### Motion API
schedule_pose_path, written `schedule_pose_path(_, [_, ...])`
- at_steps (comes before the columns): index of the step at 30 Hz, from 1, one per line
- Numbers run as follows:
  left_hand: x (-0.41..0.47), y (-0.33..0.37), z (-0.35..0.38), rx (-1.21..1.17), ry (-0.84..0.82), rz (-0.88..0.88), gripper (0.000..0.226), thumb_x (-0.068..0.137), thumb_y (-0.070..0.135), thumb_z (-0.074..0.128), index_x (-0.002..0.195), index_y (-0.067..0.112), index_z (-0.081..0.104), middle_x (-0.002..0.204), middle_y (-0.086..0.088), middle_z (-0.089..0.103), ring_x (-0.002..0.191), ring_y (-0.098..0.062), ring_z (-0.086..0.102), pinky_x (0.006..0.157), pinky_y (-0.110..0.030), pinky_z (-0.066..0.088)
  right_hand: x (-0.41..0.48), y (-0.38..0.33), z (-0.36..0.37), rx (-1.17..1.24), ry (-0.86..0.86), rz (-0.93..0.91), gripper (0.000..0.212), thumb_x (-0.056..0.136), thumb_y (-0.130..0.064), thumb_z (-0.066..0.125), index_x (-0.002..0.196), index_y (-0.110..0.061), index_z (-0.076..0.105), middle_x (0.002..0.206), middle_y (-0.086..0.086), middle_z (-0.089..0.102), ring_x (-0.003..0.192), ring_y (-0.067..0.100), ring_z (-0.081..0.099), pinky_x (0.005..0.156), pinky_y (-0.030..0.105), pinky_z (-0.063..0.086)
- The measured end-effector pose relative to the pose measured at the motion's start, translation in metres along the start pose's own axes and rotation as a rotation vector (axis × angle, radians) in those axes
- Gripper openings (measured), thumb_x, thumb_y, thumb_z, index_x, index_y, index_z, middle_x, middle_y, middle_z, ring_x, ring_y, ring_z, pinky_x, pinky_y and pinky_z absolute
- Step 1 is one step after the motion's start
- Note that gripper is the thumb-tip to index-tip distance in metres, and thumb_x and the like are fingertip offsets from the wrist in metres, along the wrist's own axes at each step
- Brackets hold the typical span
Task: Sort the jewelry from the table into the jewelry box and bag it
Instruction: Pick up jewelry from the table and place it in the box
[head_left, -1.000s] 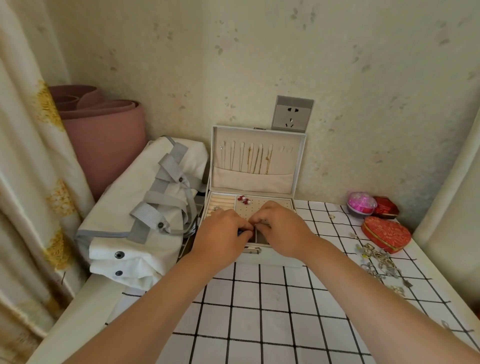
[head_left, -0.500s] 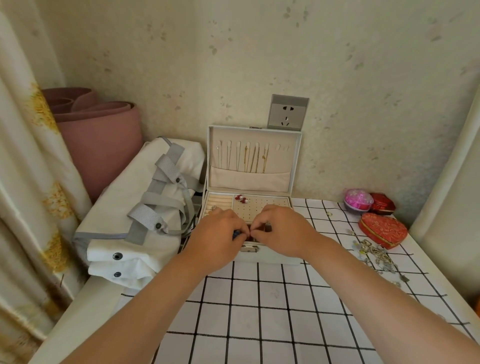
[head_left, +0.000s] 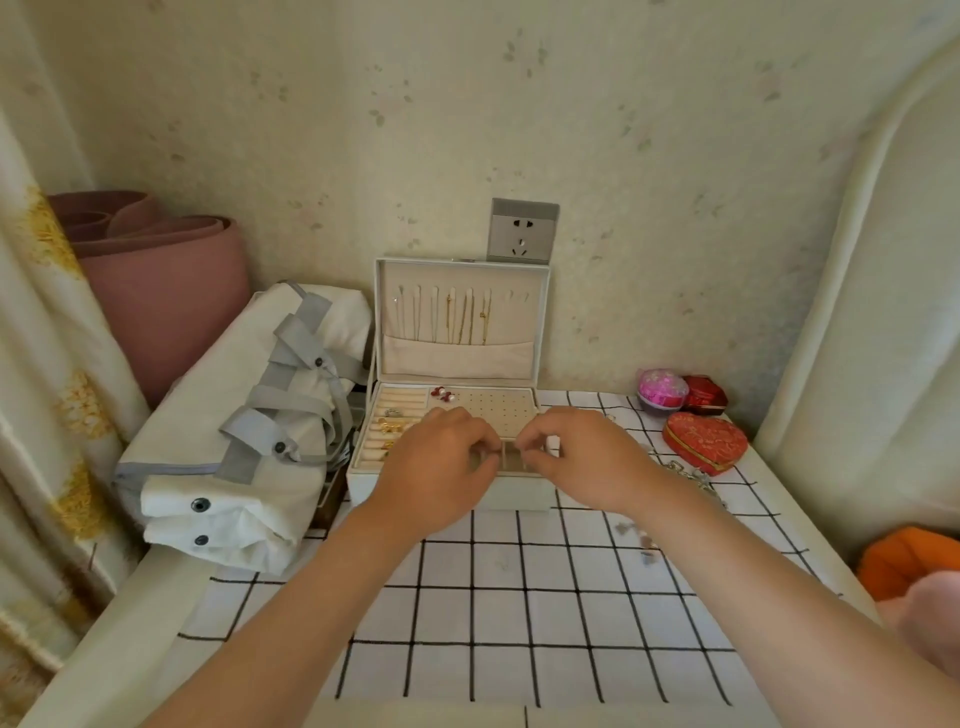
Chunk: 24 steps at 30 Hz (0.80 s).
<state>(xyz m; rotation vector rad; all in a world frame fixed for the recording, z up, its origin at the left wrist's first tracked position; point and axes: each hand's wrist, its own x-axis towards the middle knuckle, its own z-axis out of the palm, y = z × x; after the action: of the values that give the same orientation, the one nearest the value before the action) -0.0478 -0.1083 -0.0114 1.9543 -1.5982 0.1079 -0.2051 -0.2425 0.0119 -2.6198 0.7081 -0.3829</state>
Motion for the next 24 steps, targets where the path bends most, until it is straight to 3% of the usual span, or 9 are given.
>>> schedule_pose_path(4, [0.006, 0.040, 0.021, -0.128, -0.044, 0.018, 0.016, 0.092, 0.033, 0.058, 0.106, 0.032, 0.066, 0.099, 0.015, 0.060, 0.097, -0.007, 0.051, 0.083, -0.029, 0.048, -0.036, 0.032, -0.026, 0.115, 0.058, 0.121, 0.013, 0.093, -0.029, 0.066, 0.100, -0.037, 0.073, 0.097, -0.021, 0.068, 0.080, -0.014, 0.057, 0.073, 0.014, 0.043])
schedule_pose_path(11, [0.021, 0.097, 0.070, -0.202, -0.249, 0.008, 0.015, 0.093, 0.031, 0.056, 0.104, 0.032, 0.065, 0.096, 0.016, 0.062, 0.075, 0.002, 0.051, 0.078, -0.024, 0.049, -0.093, 0.102, -0.042, 0.127, -0.004, 0.321, 0.018, 0.092, -0.022, 0.067, 0.098, -0.040, 0.070, 0.105, -0.015, 0.069, 0.100, -0.001, 0.063, 0.085, 0.019, 0.048])
schedule_pose_path(14, [0.021, 0.107, 0.091, -0.171, -0.315, 0.010, 0.018, 0.094, 0.026, 0.055, 0.105, 0.032, 0.067, 0.102, 0.014, 0.062, 0.081, -0.002, 0.051, 0.081, -0.024, 0.049, -0.107, 0.114, -0.045, 0.135, -0.044, 0.338, 0.020, 0.091, -0.020, 0.070, 0.100, -0.038, 0.071, 0.101, -0.016, 0.068, 0.096, -0.002, 0.062, 0.082, 0.016, 0.046])
schedule_pose_path(18, [0.016, 0.112, 0.114, -0.151, -0.351, 0.040, 0.021, 0.095, 0.024, 0.056, 0.108, 0.034, 0.069, 0.101, 0.012, 0.057, 0.089, -0.004, 0.050, 0.082, -0.025, 0.048, -0.116, 0.125, -0.048, 0.140, -0.120, 0.358, 0.018, 0.087, -0.019, 0.075, 0.089, -0.037, 0.074, 0.093, -0.014, 0.071, 0.090, 0.001, 0.066, 0.086, 0.025, 0.054])
schedule_pose_path(24, [0.009, 0.113, 0.128, -0.077, -0.341, 0.088, 0.022, 0.096, 0.028, 0.058, 0.114, 0.034, 0.069, 0.106, 0.007, 0.056, 0.106, -0.011, 0.048, 0.087, -0.034, 0.048, -0.117, 0.122, -0.051, 0.219, -0.298, 0.368, 0.014, 0.079, -0.020, 0.083, 0.086, -0.031, 0.078, 0.084, -0.019, 0.068, 0.084, 0.001, 0.065, 0.077, 0.017, 0.050])
